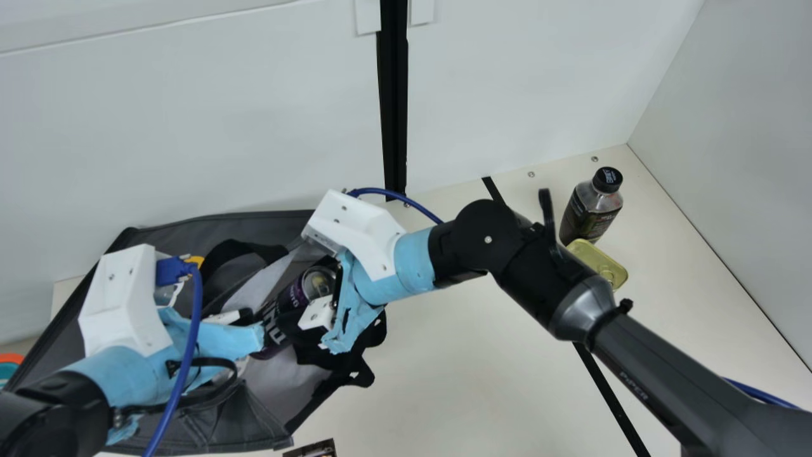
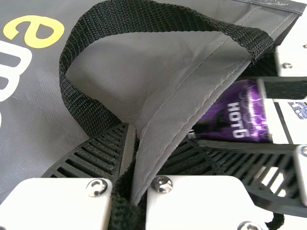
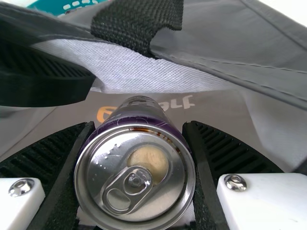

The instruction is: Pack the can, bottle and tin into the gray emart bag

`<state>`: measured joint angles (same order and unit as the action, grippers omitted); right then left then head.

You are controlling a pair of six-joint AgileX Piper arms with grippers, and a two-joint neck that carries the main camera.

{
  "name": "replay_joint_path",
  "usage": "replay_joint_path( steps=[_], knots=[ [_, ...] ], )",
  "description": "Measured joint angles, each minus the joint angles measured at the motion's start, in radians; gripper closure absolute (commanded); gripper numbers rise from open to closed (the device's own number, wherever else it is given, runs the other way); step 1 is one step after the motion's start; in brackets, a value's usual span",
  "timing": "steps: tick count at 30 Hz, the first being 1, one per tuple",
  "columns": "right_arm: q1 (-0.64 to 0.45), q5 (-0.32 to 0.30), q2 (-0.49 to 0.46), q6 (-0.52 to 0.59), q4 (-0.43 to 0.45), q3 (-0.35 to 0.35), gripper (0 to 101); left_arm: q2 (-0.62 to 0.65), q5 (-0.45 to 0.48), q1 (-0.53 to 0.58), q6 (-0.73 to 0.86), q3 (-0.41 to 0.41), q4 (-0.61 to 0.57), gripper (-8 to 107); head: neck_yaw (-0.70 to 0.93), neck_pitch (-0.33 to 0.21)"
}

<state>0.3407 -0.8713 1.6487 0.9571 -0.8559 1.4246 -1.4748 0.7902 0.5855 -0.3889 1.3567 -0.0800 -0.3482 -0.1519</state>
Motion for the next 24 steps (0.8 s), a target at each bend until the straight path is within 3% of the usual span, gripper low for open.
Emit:
replay_joint_path(
  steps=[14,24],
  knots=[
    [0.026,0.045,0.089,0.056,-0.008,0.026,101,0.000,0.000,0.000,0.000,0.000,0.000,89,0.002,0.000],
    [0.031,0.054,0.127,0.095,-0.017,0.046,67,0.000,0.000,0.000,0.000,0.000,0.000,89,0.000,0.000]
  ],
)
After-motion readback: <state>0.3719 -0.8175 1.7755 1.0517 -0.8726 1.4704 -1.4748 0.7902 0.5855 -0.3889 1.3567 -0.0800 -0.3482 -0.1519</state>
